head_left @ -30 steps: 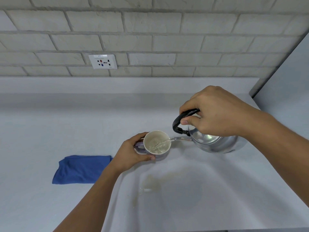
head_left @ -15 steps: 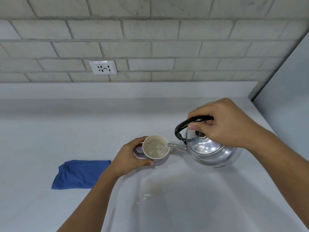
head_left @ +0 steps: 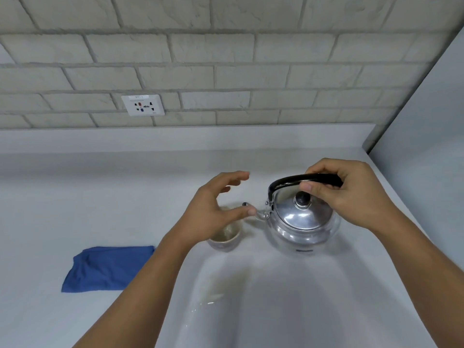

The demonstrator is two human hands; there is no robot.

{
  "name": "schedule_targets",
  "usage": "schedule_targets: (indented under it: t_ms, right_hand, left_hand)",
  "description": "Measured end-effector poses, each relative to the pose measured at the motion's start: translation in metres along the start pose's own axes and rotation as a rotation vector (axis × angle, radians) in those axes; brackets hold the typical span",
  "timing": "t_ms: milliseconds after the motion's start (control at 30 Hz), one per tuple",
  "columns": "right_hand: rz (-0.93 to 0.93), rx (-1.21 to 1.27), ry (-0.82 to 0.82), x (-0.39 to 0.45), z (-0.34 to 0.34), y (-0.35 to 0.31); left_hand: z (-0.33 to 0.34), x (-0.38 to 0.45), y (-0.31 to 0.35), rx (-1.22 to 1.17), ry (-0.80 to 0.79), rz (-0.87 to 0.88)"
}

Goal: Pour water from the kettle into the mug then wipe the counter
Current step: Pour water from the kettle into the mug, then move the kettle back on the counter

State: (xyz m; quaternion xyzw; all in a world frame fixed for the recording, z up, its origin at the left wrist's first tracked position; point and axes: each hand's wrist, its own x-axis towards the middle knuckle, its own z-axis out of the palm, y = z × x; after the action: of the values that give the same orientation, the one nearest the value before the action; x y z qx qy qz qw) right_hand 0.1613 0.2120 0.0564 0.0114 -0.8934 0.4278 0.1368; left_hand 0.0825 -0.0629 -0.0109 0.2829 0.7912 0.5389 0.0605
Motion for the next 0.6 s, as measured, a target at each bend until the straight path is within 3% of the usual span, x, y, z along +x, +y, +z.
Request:
schedule_targets:
  t_ms: [300,600]
  right_hand:
    - [-0.048,0.09,0.054,0.032,-0.007,0.016]
    - [-0.011,0.139,0.023,0.062,-0.001,0.048]
  left_hand:
    - [0.039,0.059,0.034,-0.069,-0.007,0.11]
    - [0.052,0.098,0.012,-0.028,0.09,0.03]
